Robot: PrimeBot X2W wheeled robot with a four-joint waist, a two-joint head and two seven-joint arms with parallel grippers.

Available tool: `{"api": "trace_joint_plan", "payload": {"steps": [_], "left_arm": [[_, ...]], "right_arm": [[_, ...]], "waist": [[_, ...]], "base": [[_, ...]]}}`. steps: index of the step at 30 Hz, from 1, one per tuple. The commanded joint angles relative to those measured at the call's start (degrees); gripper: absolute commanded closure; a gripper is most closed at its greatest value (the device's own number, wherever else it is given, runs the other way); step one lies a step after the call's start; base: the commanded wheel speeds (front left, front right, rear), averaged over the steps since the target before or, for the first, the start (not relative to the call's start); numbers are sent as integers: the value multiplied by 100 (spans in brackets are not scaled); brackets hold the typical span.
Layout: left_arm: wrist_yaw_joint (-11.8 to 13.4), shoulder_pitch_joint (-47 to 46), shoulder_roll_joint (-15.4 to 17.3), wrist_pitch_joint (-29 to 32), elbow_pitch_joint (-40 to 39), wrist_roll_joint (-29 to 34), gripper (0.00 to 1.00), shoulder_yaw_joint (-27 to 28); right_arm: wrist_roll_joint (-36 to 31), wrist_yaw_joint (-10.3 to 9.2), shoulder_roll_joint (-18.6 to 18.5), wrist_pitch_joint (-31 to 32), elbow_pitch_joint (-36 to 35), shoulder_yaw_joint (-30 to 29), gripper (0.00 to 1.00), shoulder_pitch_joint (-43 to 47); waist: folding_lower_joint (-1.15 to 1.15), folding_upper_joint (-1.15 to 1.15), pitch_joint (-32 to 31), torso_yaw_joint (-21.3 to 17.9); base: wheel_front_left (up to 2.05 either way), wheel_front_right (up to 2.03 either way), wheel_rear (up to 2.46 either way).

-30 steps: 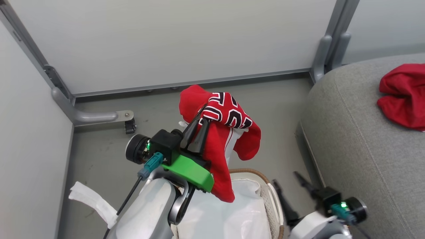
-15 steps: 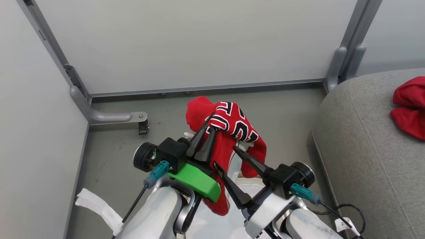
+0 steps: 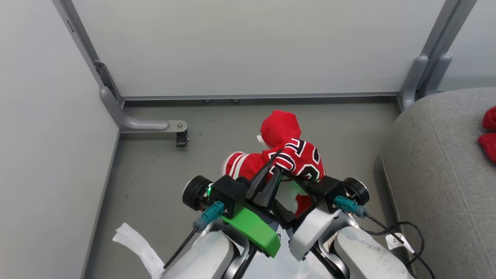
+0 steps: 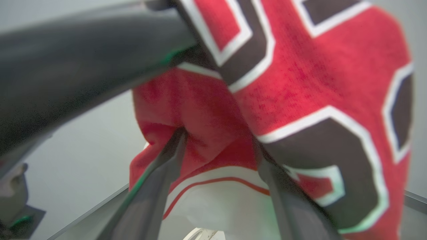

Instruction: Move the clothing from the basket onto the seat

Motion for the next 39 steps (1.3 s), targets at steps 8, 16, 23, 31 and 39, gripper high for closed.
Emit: {"api": "trace_joint_plan", "payload": {"steps": [8, 16, 23, 31, 39], "left_arm": [[98, -77, 7, -4, 14, -171, 100, -264], [164, -64, 8, -4, 46, -137, 100, -134], [149, 69, 17, -7, -16, -3, 58, 64], [73, 263, 17, 0, 70, 185, 0, 404], [-53, 364, 15, 0, 109, 398, 0, 734]], "right_arm": [[111, -6, -26, -12, 207, -323, 100, -144], [-75, -6, -32, -11, 175, -697, 100, 49], [-411, -15, -49, -6, -88, -1261, 100, 321], [-989, -6, -15, -7, -517, -1830, 100, 513], [-1255, -6, -20, -12, -818, -2102, 100, 565]], "waist": [[0, 0, -22, 157], [0, 0, 29, -27], [0, 0, 109, -440], [0, 0, 227, -1321], [0, 0, 397, -2499]], "base": [[0, 0, 0], [0, 0, 0], [0, 0, 0], [0, 0, 0], [0, 0, 0]]}}
